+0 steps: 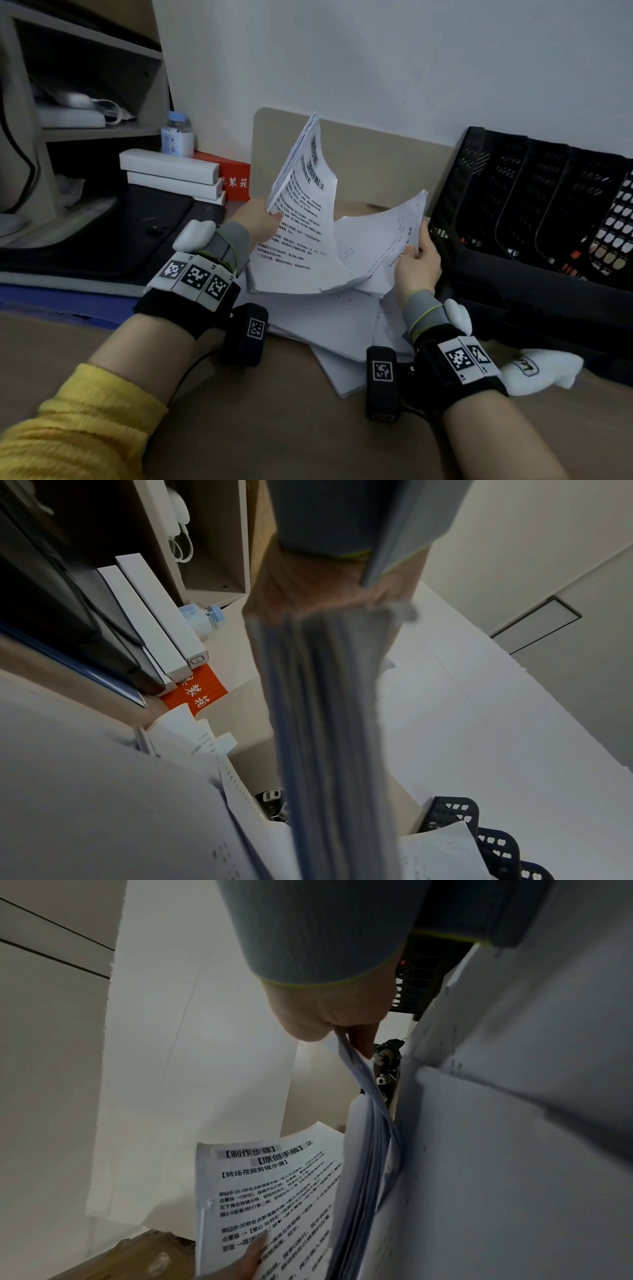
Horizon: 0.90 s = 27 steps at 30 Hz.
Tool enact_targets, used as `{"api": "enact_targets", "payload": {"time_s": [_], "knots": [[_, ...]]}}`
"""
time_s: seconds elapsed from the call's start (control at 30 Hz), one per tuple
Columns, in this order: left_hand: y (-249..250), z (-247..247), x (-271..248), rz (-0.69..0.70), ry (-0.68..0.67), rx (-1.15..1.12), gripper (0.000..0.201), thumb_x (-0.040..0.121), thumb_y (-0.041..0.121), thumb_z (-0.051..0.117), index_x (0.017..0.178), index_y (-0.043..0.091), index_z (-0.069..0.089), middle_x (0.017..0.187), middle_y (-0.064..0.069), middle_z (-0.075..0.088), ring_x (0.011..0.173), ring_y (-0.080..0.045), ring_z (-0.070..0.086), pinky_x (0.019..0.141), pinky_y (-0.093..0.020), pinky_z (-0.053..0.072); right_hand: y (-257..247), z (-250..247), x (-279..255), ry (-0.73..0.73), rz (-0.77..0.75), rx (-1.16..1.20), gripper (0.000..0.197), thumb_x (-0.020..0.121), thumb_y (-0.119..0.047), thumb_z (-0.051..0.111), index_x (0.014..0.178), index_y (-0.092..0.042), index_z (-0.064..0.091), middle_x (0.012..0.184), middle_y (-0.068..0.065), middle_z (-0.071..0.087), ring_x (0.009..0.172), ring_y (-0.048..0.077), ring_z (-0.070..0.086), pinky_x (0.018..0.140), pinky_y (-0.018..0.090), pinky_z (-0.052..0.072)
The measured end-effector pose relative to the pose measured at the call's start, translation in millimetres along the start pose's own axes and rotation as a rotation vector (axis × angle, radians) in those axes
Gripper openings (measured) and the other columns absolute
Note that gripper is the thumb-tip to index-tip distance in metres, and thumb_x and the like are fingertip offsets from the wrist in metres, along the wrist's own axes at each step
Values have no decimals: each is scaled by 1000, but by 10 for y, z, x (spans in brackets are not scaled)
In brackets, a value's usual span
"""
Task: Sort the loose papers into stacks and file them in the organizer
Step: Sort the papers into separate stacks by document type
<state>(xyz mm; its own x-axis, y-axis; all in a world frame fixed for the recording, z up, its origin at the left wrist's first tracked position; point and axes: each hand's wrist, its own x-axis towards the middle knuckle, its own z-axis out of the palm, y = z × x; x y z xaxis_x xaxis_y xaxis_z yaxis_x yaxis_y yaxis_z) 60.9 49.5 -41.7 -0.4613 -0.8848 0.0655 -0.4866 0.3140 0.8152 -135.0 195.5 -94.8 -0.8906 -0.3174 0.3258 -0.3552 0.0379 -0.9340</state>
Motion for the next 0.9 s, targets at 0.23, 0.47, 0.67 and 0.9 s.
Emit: {"api": "enact_targets", "payload": {"time_s": [0.23,0.47,0.67,0.9], "knots": [[12,2,-16,2,-5,-15,43,101,27,46,139,6,43,87,-6,52,79,-19,51,83,-37,51,-37,-27,-23,11,-39,55,65,89,3,36,141,-36,44,133,-10,58,111,12,56,94,17,37],[13,0,-11,-15,-16,-12,42,100,28,46,136,6,45,91,-7,54,84,-21,53,89,-40,51,-74,-37,-62,-21,-44,72,71,85,6,37,139,-40,45,104,-21,57,90,5,52,85,15,38],[2,9,3,-19,-20,-44,40,100,27,47,134,6,47,92,-9,55,82,-21,53,91,-41,52,-61,-29,-44,4,-75,83,67,84,7,36,133,-34,55,112,-13,67,106,23,61,88,22,47],[1,7,9,-16,-20,-33,38,100,27,47,131,5,50,96,-11,58,87,-25,57,92,-42,53,4,33,4,-33,-181,53,55,86,9,37,118,-23,68,70,-3,45,61,9,35,60,9,36]]}}
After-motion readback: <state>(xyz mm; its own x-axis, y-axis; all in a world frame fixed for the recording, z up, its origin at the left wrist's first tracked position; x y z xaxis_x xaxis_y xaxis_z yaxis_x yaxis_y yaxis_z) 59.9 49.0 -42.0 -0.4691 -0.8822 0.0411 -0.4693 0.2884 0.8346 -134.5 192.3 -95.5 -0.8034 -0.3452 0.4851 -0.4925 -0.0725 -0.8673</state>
